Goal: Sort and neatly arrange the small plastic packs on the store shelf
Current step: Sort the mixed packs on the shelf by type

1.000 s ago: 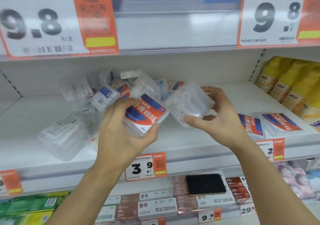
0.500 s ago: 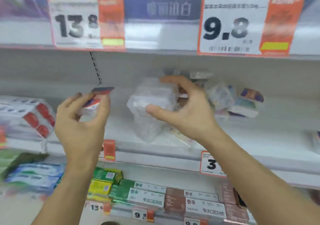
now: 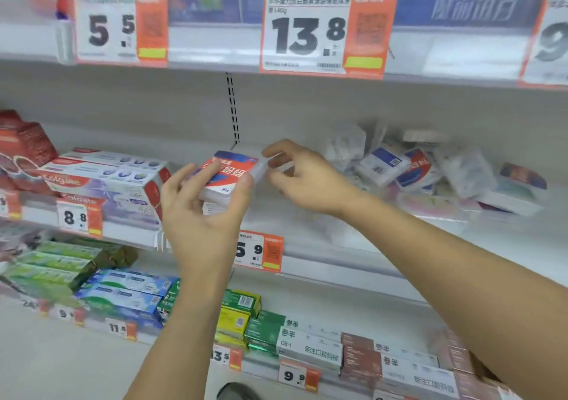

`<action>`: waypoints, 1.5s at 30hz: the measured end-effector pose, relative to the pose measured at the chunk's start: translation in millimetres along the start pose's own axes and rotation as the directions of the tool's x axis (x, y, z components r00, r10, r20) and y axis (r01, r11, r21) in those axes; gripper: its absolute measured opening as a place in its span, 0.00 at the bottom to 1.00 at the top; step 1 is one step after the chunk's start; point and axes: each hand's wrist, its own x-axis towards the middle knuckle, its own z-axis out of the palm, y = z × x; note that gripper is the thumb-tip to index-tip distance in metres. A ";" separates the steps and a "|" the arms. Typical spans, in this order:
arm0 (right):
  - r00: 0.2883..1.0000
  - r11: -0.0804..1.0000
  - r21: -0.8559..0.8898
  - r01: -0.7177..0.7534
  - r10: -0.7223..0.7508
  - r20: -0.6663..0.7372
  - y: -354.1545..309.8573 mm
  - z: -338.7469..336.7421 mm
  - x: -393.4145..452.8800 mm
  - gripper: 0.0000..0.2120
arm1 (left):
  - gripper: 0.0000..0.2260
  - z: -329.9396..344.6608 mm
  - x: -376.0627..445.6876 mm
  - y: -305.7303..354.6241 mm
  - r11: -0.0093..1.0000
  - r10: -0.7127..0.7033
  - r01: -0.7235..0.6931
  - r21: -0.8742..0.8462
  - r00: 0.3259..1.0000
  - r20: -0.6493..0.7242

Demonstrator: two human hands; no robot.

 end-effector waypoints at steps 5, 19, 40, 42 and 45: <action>0.984 0.714 0.683 -0.154 0.171 0.042 8.3 -48.8 -64.7 0.17 | 0.19 52.0 -35.2 21.7 0.990 0.137 -0.126 -0.067 0.970 0.200; 0.452 0.900 0.399 0.173 0.288 -0.844 147.1 -186.1 -224.7 0.04 | 0.31 208.7 -146.3 25.7 0.749 0.181 -0.624 0.221 0.514 0.838; 0.602 0.905 -0.205 -0.373 0.069 -0.796 188.1 -233.8 -241.8 0.09 | 0.19 241.5 -142.0 8.3 0.719 0.215 -0.638 0.275 0.581 0.785; 0.722 0.921 -0.276 -0.274 0.007 -0.692 177.2 -220.2 -209.6 0.09 | 0.19 238.8 -137.1 5.8 0.744 0.194 -0.614 0.263 0.575 0.795; 0.837 0.913 -0.345 -0.216 -0.009 -0.547 162.2 -204.0 -160.0 0.23 | 0.19 234.2 -130.3 3.6 0.829 0.155 -0.509 0.230 0.605 0.781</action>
